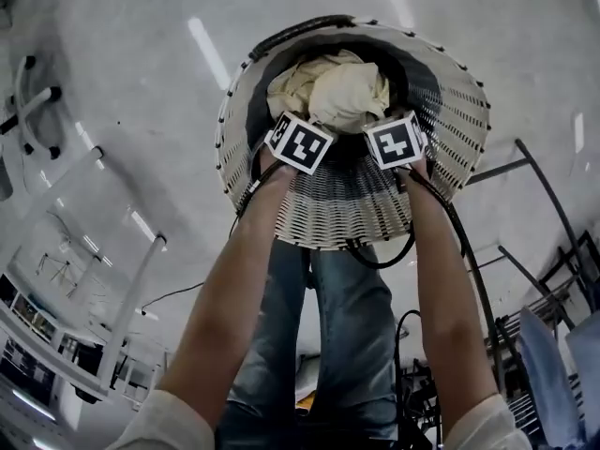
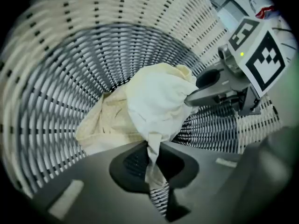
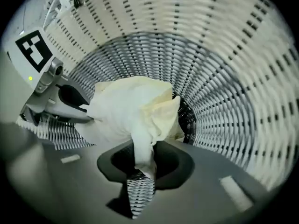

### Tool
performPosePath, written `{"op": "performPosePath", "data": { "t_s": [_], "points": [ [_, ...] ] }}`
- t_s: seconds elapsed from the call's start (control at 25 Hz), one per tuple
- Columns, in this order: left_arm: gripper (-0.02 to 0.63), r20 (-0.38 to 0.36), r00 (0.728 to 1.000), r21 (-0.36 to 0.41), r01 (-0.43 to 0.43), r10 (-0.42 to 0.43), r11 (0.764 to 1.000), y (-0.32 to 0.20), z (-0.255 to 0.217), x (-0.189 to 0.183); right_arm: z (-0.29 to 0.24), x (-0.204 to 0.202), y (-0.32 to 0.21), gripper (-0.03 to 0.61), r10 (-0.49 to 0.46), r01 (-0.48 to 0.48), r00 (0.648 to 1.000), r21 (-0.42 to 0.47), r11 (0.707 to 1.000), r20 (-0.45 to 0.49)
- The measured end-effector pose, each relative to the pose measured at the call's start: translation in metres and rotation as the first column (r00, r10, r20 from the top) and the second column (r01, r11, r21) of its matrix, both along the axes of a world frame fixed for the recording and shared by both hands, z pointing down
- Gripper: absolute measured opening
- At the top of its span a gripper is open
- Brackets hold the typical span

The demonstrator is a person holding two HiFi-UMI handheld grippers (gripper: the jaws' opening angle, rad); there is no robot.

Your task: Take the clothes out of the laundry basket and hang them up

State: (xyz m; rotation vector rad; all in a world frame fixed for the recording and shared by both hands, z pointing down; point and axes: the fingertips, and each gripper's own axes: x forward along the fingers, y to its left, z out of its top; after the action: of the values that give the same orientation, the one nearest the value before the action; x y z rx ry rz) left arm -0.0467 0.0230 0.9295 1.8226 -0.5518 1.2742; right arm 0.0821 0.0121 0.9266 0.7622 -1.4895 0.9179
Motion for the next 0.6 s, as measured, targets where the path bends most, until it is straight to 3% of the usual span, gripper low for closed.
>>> {"op": "performPosePath", "data": {
  "t_s": [0.44, 0.6],
  "points": [
    [0.034, -0.06, 0.996, 0.071, 0.064, -0.06, 0.995, -0.015, -0.102, -0.012, -0.101, -0.016, -0.012, 0.114, 0.152, -0.169, 0.98, 0.138, 0.976, 0.125],
    [0.034, -0.078, 0.994, 0.099, 0.09, -0.082, 0.991, -0.029, -0.136, -0.021, -0.139, -0.024, -0.015, 0.115, 0.167, -0.189, 0.976, 0.164, 0.968, 0.14]
  ]
}}
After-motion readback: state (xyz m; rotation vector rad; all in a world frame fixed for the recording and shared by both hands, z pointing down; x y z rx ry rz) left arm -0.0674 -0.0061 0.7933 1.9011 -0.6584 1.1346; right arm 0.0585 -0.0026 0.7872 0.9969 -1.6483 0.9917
